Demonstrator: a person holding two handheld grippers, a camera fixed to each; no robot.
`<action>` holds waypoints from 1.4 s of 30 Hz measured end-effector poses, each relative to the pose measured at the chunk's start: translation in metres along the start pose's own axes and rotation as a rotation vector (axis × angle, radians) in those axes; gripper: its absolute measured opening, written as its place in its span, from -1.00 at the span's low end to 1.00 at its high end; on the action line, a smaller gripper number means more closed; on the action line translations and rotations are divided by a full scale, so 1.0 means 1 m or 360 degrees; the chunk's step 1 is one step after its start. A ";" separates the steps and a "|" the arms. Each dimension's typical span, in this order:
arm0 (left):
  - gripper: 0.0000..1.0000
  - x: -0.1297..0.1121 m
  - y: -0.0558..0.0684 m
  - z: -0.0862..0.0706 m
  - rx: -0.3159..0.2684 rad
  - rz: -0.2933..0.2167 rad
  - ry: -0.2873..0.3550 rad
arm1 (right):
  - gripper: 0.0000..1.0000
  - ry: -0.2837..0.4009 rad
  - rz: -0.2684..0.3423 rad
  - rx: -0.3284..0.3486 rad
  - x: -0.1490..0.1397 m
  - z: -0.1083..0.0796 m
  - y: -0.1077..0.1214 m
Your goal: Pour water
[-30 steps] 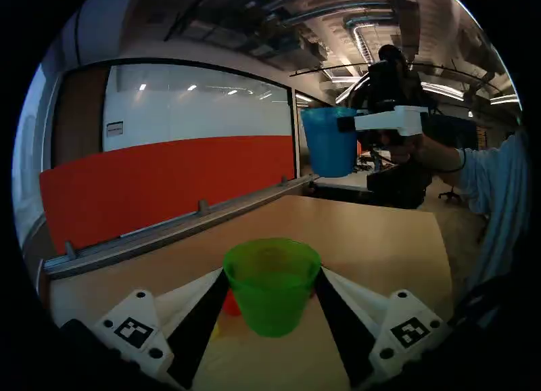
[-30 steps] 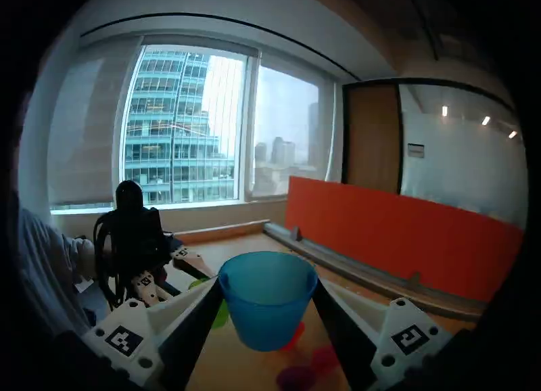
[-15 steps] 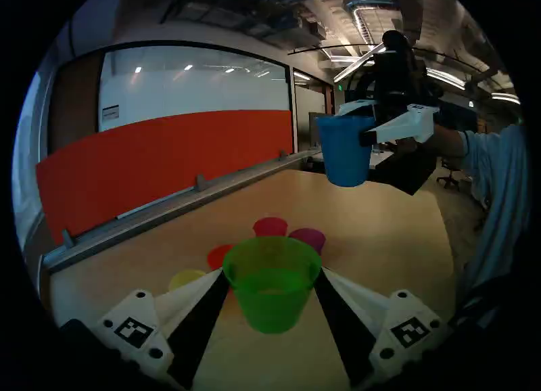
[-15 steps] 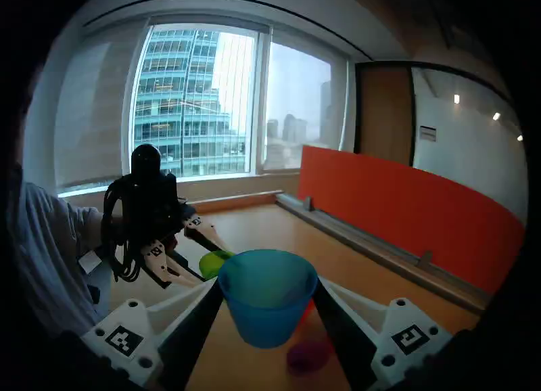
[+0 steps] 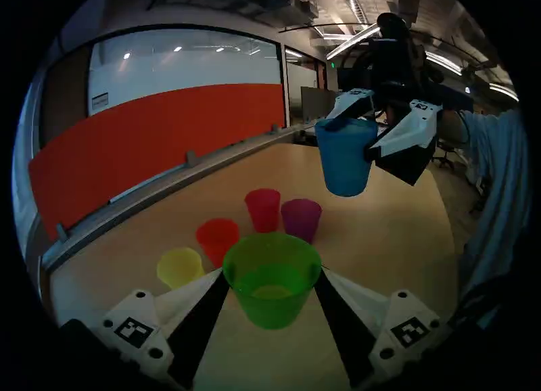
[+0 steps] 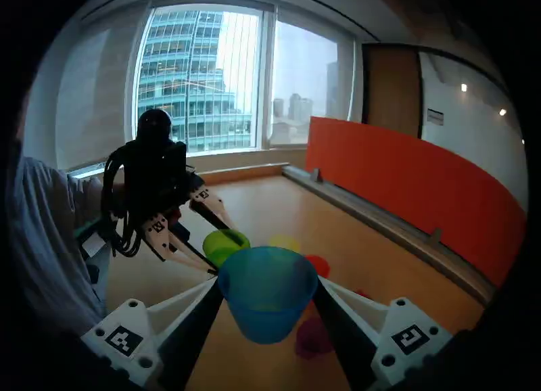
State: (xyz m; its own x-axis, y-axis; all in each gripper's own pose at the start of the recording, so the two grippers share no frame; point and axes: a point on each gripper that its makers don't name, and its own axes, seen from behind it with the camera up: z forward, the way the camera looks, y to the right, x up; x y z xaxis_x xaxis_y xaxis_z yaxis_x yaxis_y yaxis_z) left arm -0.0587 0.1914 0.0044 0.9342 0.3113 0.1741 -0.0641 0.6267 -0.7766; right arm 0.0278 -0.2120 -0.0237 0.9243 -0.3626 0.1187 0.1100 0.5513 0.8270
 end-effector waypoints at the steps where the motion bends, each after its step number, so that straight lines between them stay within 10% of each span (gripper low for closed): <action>1: 0.72 -0.003 0.000 0.001 -0.0003 0.0001 -0.0015 | 0.85 -0.0014 -0.0007 0.0003 -0.004 0.002 -0.001; 23: 0.72 -0.053 0.004 0.026 -0.0074 0.0047 -0.0315 | 0.85 -0.0247 -0.0050 0.0084 -0.083 0.030 -0.017; 42: 0.73 -0.072 0.003 0.045 -0.0092 0.0035 -0.0365 | 0.85 -0.0303 -0.0050 0.0104 -0.111 0.040 -0.018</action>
State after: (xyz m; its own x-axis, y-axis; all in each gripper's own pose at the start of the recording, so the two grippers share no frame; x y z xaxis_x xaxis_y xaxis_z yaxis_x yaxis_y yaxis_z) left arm -0.1423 0.2028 0.0172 0.8283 0.4828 0.2844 -0.0573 0.5779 -0.8141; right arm -0.0910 -0.2118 -0.0303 0.8345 -0.5178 0.1885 0.1083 0.4896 0.8652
